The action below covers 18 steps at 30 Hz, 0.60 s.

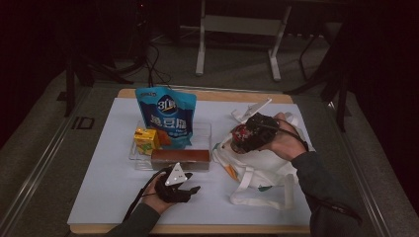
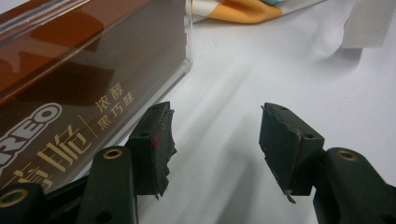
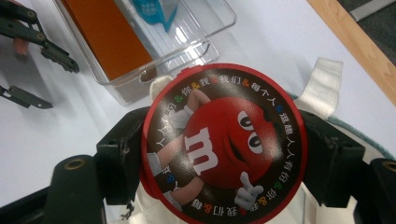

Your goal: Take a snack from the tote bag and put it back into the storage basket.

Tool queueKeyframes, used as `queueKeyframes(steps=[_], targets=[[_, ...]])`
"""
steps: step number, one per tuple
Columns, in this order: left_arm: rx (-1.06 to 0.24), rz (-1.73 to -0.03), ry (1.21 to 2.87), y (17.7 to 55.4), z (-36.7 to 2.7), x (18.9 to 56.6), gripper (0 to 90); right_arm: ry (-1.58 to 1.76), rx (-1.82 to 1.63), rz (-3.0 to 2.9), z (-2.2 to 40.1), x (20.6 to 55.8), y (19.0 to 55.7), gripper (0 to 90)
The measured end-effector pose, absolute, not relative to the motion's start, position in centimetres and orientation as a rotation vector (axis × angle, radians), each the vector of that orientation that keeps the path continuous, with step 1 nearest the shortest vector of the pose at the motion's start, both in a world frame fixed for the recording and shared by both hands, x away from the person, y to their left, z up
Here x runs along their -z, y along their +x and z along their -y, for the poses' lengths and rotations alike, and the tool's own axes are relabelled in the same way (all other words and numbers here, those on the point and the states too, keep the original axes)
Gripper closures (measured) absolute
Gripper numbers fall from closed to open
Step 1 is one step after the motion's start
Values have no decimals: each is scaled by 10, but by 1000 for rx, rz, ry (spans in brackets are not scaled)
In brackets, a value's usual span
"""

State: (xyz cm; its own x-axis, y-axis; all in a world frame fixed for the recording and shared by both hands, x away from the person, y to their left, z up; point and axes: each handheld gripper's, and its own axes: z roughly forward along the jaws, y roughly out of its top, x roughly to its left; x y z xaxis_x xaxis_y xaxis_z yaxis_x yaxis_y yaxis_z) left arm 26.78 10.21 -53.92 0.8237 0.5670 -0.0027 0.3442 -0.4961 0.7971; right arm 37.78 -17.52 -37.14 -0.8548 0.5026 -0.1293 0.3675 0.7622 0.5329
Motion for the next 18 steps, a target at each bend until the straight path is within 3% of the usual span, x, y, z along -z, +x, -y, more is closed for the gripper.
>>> queueKeyframes(steps=[18], targets=[[-326, -664, 2140, 268, -102, 539, 443, 644, -785, -2686, 156, 361, 382, 253]])
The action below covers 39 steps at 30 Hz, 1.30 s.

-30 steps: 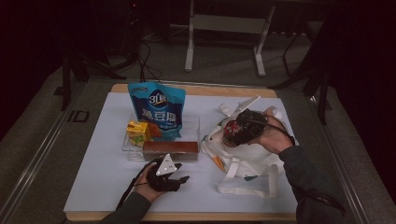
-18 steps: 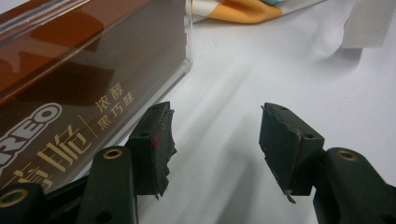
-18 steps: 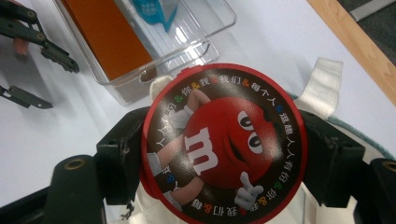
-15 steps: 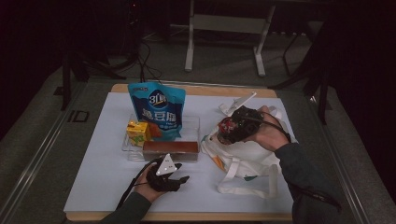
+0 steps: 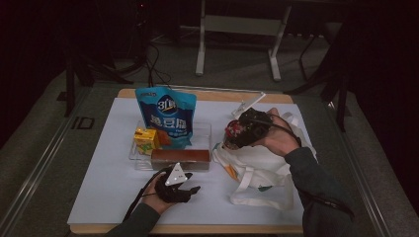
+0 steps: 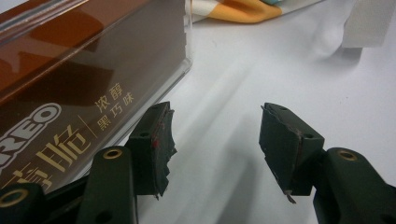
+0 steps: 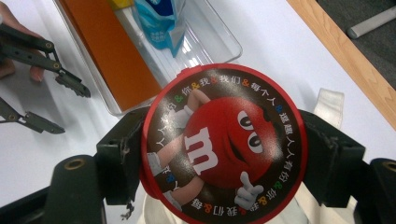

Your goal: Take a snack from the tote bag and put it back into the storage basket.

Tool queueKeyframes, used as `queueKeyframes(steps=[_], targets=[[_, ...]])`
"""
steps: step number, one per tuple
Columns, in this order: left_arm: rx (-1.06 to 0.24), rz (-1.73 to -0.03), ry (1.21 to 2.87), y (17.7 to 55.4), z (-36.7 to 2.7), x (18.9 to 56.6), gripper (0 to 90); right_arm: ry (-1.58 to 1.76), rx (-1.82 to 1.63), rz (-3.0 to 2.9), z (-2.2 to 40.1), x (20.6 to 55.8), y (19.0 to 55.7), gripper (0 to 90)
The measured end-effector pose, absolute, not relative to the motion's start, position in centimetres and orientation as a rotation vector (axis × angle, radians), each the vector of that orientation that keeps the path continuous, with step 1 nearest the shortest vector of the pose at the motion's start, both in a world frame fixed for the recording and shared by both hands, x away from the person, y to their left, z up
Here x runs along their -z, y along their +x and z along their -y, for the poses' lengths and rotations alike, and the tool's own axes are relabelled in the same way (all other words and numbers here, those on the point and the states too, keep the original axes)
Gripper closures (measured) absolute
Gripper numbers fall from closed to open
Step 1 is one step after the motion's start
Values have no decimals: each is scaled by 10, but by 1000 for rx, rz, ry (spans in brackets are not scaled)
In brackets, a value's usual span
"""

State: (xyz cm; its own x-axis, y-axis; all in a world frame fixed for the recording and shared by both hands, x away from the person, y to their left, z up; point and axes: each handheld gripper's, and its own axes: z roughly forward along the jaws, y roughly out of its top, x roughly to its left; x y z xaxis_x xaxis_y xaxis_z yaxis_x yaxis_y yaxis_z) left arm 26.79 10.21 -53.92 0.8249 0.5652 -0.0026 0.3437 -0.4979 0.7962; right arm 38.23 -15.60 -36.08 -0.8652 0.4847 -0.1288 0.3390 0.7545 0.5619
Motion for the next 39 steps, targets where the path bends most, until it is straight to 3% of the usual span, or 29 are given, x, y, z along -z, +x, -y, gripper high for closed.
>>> queueKeyframes(steps=[39], targets=[[-332, -661, 2143, 267, -101, 539, 443, 571, -822, -2712, 111, 359, 388, 254]])
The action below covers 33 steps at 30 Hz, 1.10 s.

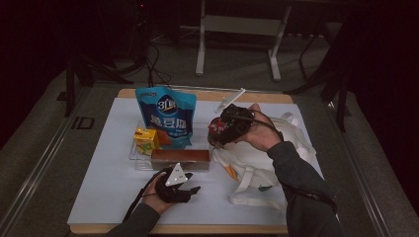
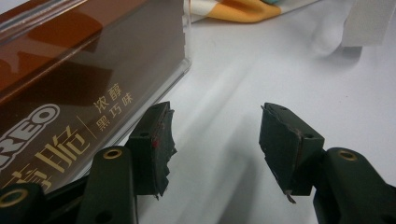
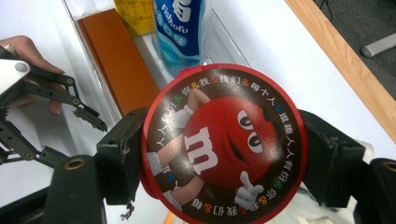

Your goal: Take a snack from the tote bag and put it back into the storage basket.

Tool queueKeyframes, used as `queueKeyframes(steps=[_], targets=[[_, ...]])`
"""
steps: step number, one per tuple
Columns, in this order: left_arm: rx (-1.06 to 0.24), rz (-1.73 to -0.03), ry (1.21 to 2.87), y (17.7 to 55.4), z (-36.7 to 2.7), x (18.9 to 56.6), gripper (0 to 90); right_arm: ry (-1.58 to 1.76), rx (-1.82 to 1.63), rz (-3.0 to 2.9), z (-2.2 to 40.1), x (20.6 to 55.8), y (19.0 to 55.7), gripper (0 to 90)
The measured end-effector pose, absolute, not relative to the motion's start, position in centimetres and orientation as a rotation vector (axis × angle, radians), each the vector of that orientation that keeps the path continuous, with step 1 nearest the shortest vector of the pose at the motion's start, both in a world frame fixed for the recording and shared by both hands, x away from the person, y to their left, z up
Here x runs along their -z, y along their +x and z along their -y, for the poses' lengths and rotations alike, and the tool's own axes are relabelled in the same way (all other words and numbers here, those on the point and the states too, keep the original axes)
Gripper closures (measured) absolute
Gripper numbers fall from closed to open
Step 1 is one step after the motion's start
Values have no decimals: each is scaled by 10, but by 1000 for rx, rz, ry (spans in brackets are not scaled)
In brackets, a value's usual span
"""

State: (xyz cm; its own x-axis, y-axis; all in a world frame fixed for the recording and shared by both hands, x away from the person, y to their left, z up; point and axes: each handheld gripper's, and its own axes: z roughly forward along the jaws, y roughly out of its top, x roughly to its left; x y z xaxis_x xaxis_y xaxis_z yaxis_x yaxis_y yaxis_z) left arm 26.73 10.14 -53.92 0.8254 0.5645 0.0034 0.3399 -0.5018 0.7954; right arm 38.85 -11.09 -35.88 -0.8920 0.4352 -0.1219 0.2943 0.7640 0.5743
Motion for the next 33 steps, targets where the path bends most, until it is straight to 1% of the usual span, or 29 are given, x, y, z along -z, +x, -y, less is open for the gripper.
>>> queueKeyframes(steps=[33], targets=[[-328, -658, 2143, 267, -102, 539, 443, 531, -863, -2734, 80, 368, 399, 254]])
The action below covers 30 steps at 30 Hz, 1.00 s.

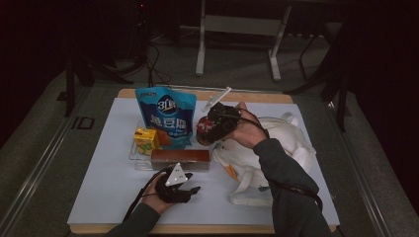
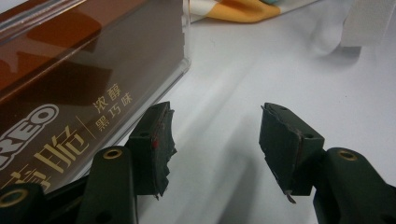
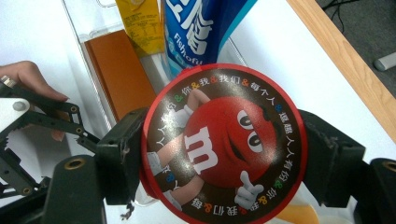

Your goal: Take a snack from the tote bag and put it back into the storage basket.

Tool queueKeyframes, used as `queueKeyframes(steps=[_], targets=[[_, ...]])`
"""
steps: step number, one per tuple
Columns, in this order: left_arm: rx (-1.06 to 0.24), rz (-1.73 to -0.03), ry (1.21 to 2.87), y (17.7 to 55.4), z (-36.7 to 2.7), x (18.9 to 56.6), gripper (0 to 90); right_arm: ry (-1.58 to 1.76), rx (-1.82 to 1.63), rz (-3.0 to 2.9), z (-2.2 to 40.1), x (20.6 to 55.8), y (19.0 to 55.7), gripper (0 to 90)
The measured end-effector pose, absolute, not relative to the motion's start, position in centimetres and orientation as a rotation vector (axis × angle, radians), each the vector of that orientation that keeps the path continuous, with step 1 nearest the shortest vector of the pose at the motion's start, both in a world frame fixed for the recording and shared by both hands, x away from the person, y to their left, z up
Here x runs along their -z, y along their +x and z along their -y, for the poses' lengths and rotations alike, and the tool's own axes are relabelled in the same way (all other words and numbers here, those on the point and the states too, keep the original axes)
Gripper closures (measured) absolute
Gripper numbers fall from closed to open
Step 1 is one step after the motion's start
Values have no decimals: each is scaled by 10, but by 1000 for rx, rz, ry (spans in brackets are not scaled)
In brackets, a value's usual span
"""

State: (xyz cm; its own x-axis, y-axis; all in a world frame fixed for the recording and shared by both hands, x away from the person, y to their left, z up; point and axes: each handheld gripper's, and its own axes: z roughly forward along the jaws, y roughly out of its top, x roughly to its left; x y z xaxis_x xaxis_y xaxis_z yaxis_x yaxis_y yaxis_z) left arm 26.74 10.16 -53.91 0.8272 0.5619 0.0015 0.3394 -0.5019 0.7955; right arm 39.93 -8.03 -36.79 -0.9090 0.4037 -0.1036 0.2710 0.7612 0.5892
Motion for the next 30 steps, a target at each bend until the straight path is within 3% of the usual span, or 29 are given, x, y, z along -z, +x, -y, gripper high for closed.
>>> queueKeyframes(steps=[30], targets=[[-328, -655, 2143, 267, -101, 539, 443, 531, -856, -2764, 63, 390, 412, 254]])
